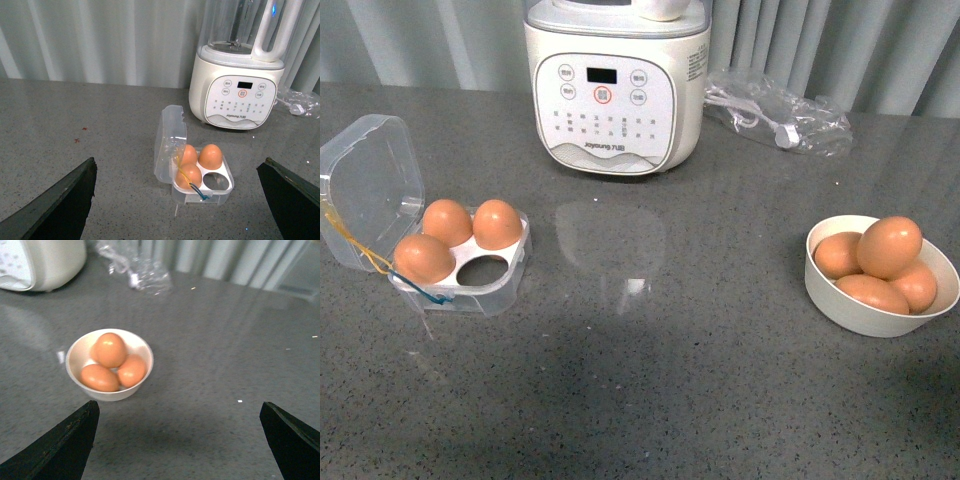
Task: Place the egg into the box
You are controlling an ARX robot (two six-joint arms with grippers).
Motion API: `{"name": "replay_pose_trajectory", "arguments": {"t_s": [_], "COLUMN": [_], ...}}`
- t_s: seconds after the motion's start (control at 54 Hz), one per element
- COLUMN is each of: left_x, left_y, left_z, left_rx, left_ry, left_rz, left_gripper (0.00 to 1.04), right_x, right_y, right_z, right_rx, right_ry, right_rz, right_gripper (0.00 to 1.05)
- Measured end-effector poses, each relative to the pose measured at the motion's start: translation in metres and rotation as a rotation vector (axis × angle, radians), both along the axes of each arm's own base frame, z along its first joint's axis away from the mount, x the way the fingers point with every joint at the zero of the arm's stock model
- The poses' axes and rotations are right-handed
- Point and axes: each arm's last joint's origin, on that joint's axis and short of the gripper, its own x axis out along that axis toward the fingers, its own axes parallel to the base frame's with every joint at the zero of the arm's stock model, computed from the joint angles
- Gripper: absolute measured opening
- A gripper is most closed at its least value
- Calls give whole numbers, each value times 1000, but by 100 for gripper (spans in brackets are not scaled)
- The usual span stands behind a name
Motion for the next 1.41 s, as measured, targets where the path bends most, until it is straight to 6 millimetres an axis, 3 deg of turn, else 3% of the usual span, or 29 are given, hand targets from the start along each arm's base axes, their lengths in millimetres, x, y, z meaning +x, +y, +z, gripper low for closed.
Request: {"name": "replay_pose_trajectory", "arguments": {"t_s": [0.167,0.352,0.444,0.611,0.926,1.222,1.315,1.407], "left_x": [0,0,0,0,0,0,0,0], "left_y": [0,0,0,0,0,0,0,0], "left_z": [0,0,0,0,0,0,0,0], "left_rx": [0,0,0,0,0,0,0,0], "left_ry": [0,0,0,0,0,0,0,0], "left_rz": [0,0,0,0,0,0,0,0], "left_gripper": [98,98,98,98,98,98,98,98], "right_x": [38,87,115,146,185,200,202,204], "right_y": [10,19,24,30,40,37,38,40], "right_z": [18,24,21,9,-12,-32,-38,-41], "right_rx": [36,31,21,35,42,46,48,54], "right_ry": [185,317,391,496,577,627,635,640], "right_rz": [67,64,61,72,63,44,50,68], "right_gripper": [97,97,97,97,97,97,85,66]}}
